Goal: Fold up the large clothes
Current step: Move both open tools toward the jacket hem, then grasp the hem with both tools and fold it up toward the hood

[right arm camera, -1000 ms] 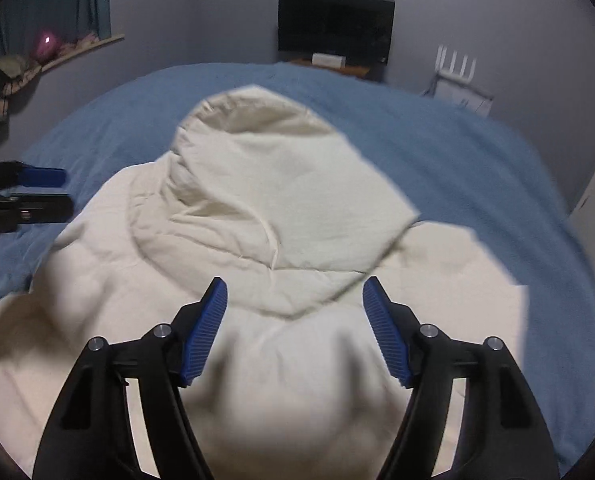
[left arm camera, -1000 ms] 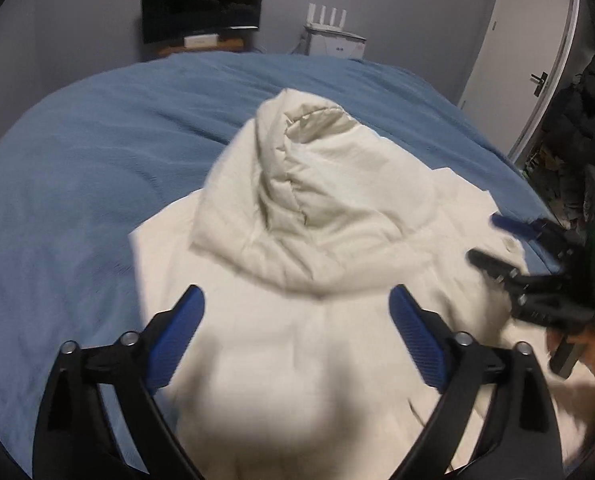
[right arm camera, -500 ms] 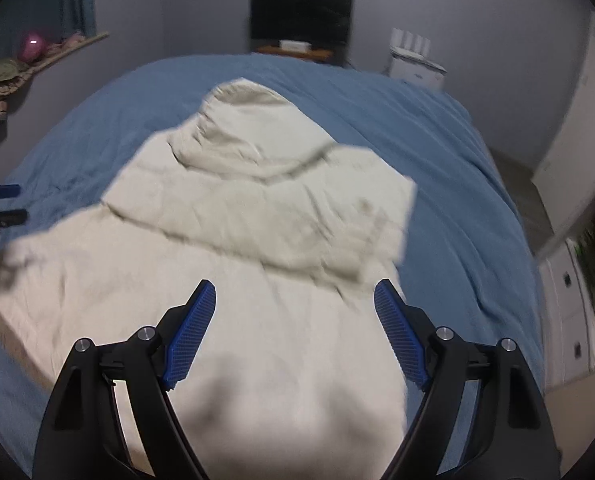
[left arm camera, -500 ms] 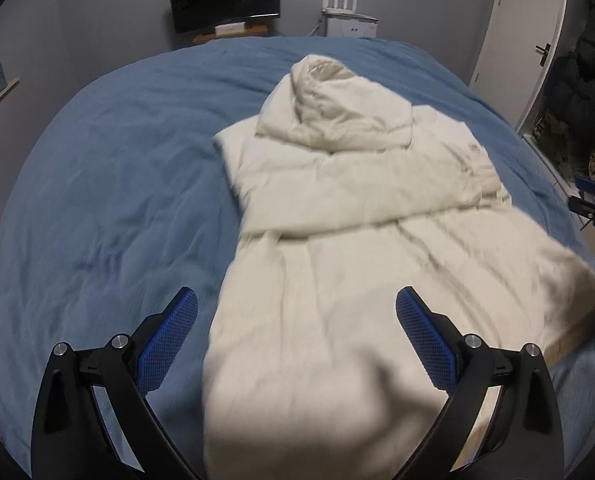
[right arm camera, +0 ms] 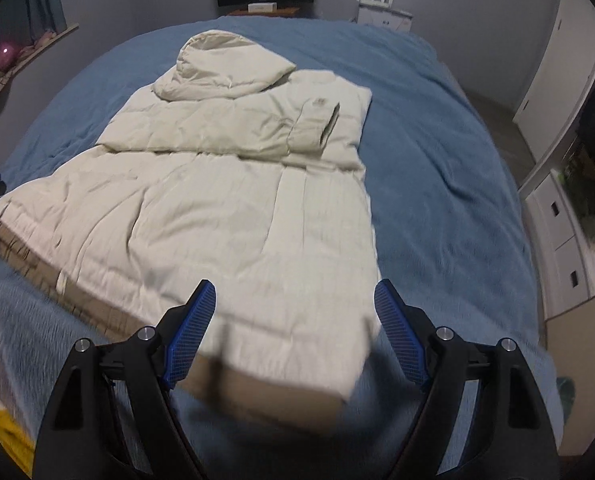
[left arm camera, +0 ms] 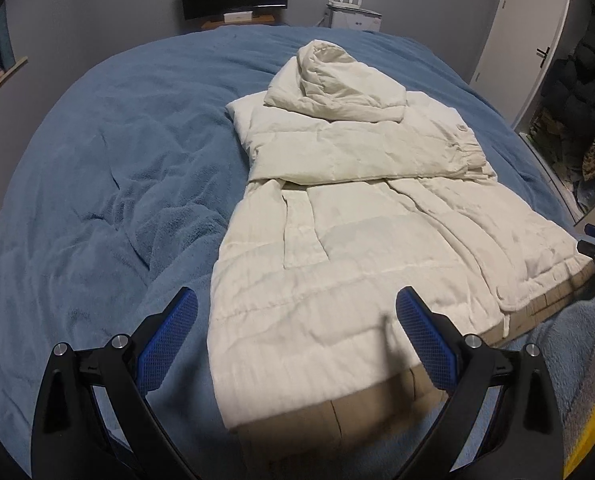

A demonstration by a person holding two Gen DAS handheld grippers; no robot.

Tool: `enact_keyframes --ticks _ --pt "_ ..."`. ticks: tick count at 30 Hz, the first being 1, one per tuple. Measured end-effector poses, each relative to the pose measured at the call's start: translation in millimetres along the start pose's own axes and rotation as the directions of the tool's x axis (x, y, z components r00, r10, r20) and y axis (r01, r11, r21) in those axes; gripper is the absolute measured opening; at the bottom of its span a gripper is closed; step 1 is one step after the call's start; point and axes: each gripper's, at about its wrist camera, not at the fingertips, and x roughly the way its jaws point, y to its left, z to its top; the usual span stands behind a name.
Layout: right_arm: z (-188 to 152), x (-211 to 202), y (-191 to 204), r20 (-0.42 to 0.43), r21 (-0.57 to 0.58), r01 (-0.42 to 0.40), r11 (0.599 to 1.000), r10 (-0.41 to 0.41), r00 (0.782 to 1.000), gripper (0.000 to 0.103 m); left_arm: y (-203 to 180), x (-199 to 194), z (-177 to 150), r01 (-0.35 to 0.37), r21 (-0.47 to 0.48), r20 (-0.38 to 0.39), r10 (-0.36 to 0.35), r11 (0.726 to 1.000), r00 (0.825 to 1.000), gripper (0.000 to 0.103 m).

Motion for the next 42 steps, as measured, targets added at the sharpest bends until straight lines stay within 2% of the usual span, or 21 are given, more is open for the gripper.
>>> enact_keyframes --ticks 6,9,14,17,22,28,30,35,38,39,40,42 --pt "-14 5 -10 -0.076 0.021 -0.049 0.999 0.051 0.996 0.078 3 3 -7 0.026 -0.003 -0.053 -0.026 1.0 0.998 0.095" --pt "-17 10 -11 -0.106 0.033 -0.088 0.996 0.091 0.99 0.078 9 4 -9 0.046 -0.036 -0.073 -0.048 0.998 0.996 0.094" --pt "-17 9 -13 -0.121 0.027 -0.096 0.995 0.098 0.988 0.078 16 0 -10 0.04 -0.063 -0.078 -0.045 0.997 0.996 0.093" --pt "-18 8 -18 -0.131 0.039 -0.105 0.994 0.109 0.985 0.078 17 -3 -10 0.06 -0.086 -0.077 -0.067 0.995 0.995 0.092" --pt "-19 6 -31 -0.146 0.115 -0.158 0.981 0.174 0.974 0.078 22 -2 -10 0.091 -0.117 -0.096 -0.102 0.989 0.99 0.087" --pt "-19 12 -35 -0.16 0.154 -0.194 0.969 0.218 0.963 0.078 24 7 -21 0.134 -0.139 -0.132 -0.153 0.981 0.979 0.079" --pt "-18 14 -33 -0.163 0.17 -0.234 0.957 0.261 0.951 0.077 27 9 -26 0.155 -0.157 -0.142 -0.177 0.975 0.974 0.078" --pt "-13 28 -38 -0.167 0.204 -0.258 0.944 0.293 0.941 0.077 39 16 -29 0.216 -0.218 -0.14 -0.25 0.952 0.958 0.079" --pt "-8 35 -40 -0.166 0.225 -0.267 0.937 0.307 0.937 0.077 41 15 -25 0.211 -0.22 -0.139 -0.245 0.952 0.96 0.073" --pt "-7 36 -38 -0.168 0.221 -0.267 0.938 0.306 0.937 0.071 39 13 -25 0.212 -0.213 -0.136 -0.244 0.954 0.96 0.068" --pt "-7 35 -36 -0.168 0.207 -0.259 0.943 0.295 0.94 0.056 37 12 -24 0.212 -0.201 -0.138 -0.241 0.957 0.961 0.066" --pt "-8 31 -36 -0.164 0.183 -0.224 0.957 0.255 0.953 0.043 37 8 -26 0.209 -0.169 -0.14 -0.233 0.963 0.962 0.059"
